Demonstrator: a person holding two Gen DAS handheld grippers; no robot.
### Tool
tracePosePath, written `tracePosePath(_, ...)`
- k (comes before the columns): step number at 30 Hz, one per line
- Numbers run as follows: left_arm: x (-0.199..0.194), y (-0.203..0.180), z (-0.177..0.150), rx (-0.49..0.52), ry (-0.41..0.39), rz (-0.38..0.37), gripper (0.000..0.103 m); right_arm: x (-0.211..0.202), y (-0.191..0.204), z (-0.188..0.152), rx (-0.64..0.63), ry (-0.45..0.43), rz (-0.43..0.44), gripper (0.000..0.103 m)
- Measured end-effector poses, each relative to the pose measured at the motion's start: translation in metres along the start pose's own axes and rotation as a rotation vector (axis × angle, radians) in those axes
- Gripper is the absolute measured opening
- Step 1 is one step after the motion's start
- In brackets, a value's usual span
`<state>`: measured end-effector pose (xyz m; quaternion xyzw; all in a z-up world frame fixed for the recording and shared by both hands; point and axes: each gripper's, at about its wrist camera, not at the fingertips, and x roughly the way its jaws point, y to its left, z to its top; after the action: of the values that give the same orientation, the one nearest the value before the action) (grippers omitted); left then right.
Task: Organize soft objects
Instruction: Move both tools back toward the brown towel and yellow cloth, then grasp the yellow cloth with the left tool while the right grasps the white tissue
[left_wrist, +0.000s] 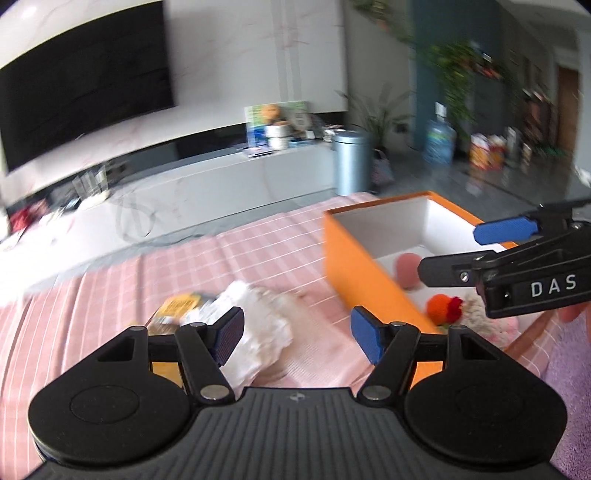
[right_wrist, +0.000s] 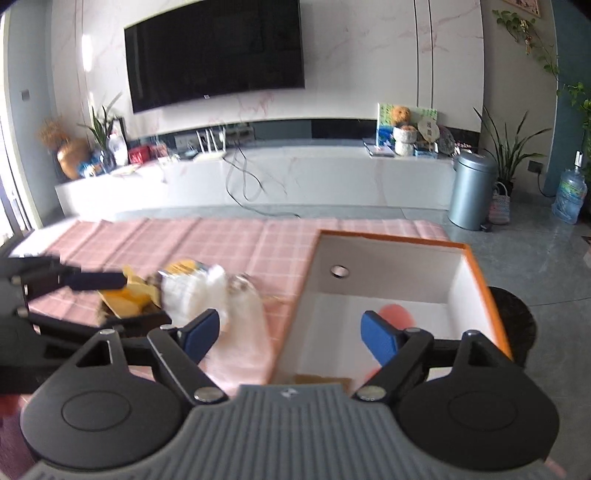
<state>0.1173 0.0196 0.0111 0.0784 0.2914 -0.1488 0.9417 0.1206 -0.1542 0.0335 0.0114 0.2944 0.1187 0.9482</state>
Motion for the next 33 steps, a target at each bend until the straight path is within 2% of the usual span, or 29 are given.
tracePosePath(5,-0.010,0.036,-0.023,-0.153,-0.007,0.063,0.078,0.009,0.040,-0.009,0.021,-0.021,0.052,0.083)
tracePosePath(10,-0.014,0.064,-0.043,-0.259,0.009,0.098,0.077,0.022,0.074,-0.022,-0.006,-0.033,0.070,0.083)
tracePosePath(14,-0.012,0.078,-0.060,-0.294,0.013,0.116,0.074,0.033,0.091,-0.032,-0.054,-0.031,0.075,0.082)
tracePosePath(18,-0.007,0.090,-0.077,-0.340,0.022,0.131,0.074,0.049,0.098,-0.038,-0.083,0.011,0.075,0.082)
tracePosePath(26,0.001,0.105,-0.089,-0.400,0.041,0.167,0.074,0.088,0.104,-0.047,-0.098,0.106,0.067,0.082)
tracePosePath(33,0.009,0.121,-0.091,-0.443,0.047,0.194,0.070,0.119,0.111,-0.042,-0.121,0.148,0.082,0.069)
